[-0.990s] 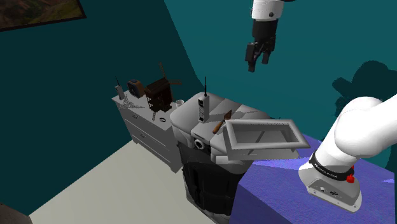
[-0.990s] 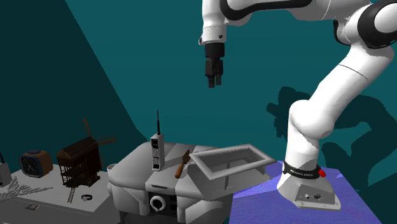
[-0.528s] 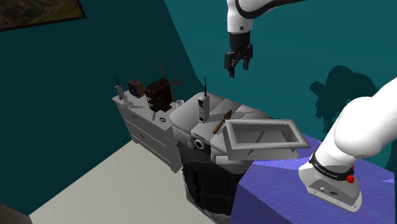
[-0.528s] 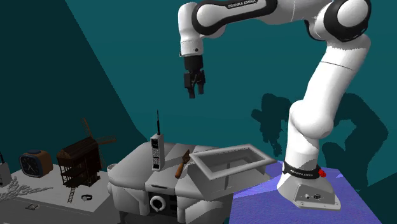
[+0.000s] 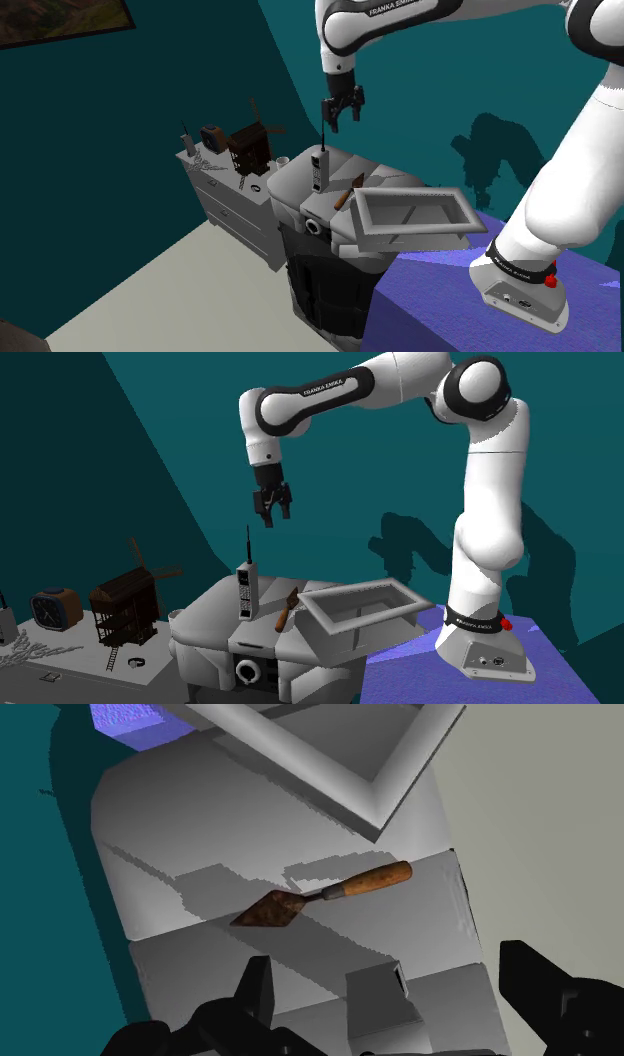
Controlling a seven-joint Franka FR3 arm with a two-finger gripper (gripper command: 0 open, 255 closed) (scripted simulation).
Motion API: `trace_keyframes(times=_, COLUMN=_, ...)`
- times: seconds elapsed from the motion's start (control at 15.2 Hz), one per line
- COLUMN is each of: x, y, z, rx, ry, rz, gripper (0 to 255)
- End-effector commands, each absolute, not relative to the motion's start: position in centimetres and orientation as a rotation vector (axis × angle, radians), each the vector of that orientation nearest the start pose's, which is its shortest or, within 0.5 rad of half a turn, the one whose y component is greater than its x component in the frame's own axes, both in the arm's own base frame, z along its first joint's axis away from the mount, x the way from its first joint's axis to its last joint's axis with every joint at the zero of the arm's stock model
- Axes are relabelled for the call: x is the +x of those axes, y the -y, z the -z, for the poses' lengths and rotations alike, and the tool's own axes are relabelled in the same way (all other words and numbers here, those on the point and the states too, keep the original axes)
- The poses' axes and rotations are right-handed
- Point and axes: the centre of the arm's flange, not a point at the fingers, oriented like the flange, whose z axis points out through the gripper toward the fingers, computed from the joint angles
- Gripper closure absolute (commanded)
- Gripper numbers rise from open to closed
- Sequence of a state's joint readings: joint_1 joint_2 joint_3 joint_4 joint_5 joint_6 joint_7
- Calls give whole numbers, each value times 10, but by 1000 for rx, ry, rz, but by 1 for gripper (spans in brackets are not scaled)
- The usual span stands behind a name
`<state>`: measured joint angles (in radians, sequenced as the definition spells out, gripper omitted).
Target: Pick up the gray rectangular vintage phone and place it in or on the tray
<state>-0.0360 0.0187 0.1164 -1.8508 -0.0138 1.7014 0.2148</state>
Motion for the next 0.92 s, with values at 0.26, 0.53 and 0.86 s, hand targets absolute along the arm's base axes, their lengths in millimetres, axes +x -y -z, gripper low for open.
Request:
trace_keyframes(times=0.26, x=618, y=-45, z=-443, rx=-3160, ry=-233, rz=-343, gripper=0)
trace_keyframes(times=0.53, x=664, y=-46, z=-408, rx=-3158, ry=-249, rz=-398, gripper=0)
trace_keyframes(times=0.86, x=703, y=-46, z=-370, rx=-3156, ry=-263, rz=-447, gripper=0)
